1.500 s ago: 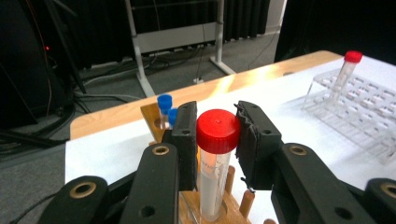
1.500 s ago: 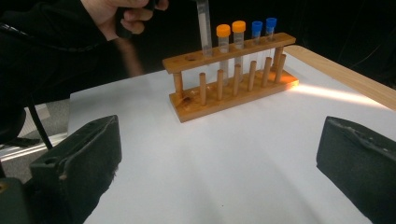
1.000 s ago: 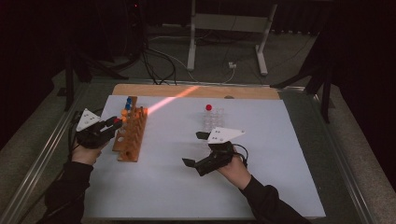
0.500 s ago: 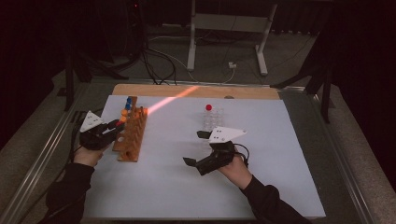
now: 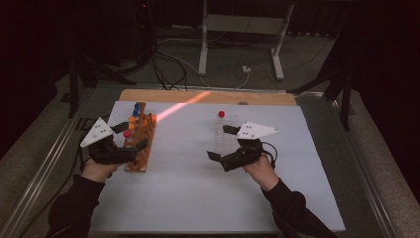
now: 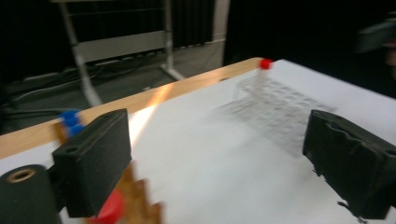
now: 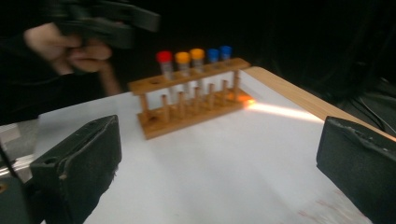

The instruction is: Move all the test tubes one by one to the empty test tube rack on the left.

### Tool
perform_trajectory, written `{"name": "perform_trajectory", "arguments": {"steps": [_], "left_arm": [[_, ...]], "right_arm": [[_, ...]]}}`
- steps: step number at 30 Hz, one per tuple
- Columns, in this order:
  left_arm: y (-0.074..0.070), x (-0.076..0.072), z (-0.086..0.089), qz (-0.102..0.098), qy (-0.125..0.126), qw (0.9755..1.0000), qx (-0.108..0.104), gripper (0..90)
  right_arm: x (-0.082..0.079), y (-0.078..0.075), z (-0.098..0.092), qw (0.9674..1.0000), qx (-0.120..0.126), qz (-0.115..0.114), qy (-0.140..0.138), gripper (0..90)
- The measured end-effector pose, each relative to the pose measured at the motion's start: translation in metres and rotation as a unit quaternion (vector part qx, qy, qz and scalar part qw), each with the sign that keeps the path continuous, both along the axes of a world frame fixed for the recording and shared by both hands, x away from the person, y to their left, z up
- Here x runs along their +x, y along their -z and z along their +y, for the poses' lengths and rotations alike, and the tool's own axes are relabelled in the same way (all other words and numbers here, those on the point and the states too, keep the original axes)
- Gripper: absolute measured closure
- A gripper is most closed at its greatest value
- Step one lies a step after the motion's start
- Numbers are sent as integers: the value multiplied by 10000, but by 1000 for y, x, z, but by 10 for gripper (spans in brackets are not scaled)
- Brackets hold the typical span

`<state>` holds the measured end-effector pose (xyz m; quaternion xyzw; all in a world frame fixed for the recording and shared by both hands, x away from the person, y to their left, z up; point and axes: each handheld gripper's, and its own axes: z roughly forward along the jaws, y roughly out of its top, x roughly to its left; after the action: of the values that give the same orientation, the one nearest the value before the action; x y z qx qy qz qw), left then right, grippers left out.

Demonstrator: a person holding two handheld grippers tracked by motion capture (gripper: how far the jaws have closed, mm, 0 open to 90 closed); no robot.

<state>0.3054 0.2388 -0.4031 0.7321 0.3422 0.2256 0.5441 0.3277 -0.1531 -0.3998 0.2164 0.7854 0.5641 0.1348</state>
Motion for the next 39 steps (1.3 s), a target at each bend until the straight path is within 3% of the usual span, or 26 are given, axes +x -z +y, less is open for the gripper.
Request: {"name": "perform_trajectory", "arguments": {"steps": [3,9,11,13,15,18,23,32,39], "left_arm": [[1,-4,-14,12,284,9996,-88,25],[5,-10,-35,30,666,9977,-116,24],[7,-11,-41,49,758,9971,-107,24],[9,-12,-45,59,830,9965,-103,24],[10,-12,-48,80,899,9958,-122,24],[12,-13,-51,99,939,9955,-105,24],[12,-14,-54,82,945,9955,-56,24],[10,-14,-53,76,979,9951,-66,24],[10,-14,-53,80,970,9952,-44,24]], "right_arm": [[11,0,-8,9994,-113,-70,308,1],[43,12,-18,9973,-227,174,683,2],[53,19,-17,9954,-416,223,838,9],[62,26,-16,9934,-514,279,990,103],[71,32,-16,9917,-566,375,1089,137],[82,41,-14,9887,-674,457,1255,208],[97,47,-12,9856,-812,553,1377,457],[114,57,-5,9805,-1129,729,1431,605],[120,63,-1,9778,-1194,789,1529,675]]}}
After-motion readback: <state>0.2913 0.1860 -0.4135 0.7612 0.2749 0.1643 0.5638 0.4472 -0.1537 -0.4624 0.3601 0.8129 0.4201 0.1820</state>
